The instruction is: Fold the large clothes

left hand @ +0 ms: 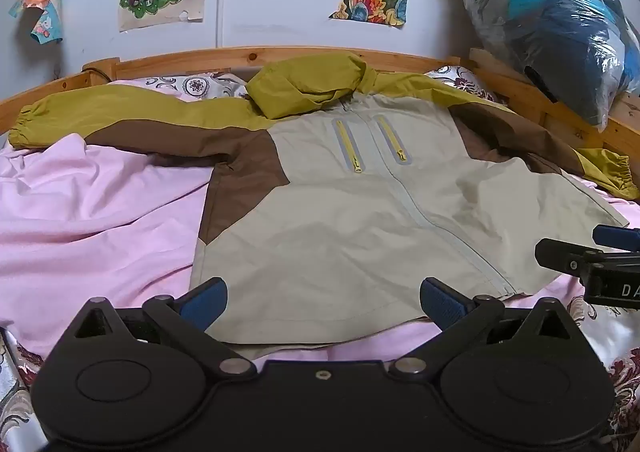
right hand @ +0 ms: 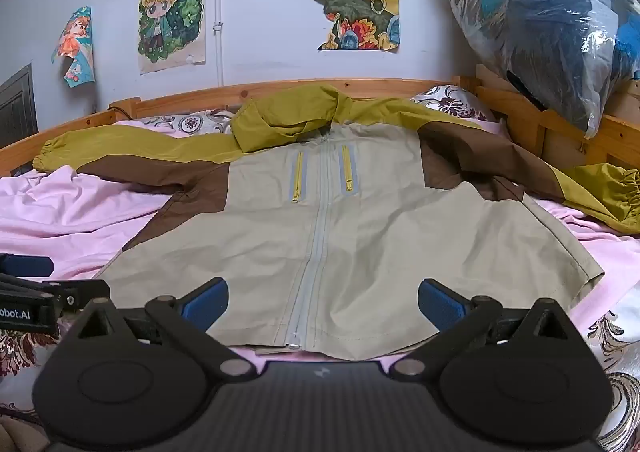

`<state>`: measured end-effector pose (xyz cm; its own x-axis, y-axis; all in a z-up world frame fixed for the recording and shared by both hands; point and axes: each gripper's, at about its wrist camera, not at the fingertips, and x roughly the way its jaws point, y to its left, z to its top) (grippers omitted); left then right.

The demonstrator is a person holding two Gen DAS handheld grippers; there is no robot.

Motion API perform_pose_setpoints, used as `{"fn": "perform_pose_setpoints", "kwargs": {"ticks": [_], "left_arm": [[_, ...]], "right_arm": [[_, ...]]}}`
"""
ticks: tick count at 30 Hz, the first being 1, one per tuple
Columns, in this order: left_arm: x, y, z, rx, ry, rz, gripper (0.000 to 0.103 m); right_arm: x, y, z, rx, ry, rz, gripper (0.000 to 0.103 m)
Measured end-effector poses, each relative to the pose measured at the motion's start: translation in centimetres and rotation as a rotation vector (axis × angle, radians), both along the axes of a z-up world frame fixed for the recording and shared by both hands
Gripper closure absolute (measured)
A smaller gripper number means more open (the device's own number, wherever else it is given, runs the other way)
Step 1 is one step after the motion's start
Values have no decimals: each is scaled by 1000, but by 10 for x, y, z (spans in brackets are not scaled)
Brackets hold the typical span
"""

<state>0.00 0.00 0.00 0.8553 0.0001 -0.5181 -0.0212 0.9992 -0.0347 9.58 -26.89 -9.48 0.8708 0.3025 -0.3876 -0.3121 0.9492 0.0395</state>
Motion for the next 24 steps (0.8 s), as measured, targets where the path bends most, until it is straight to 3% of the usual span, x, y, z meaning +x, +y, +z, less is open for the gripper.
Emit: {"fn": "perform_pose_setpoints", "kwargs": {"ticks": [24], "left_arm": [[0, 0, 0, 0, -1, -1, 1]], "right_arm": [[1, -2, -1, 6, 1, 0, 0]]}}
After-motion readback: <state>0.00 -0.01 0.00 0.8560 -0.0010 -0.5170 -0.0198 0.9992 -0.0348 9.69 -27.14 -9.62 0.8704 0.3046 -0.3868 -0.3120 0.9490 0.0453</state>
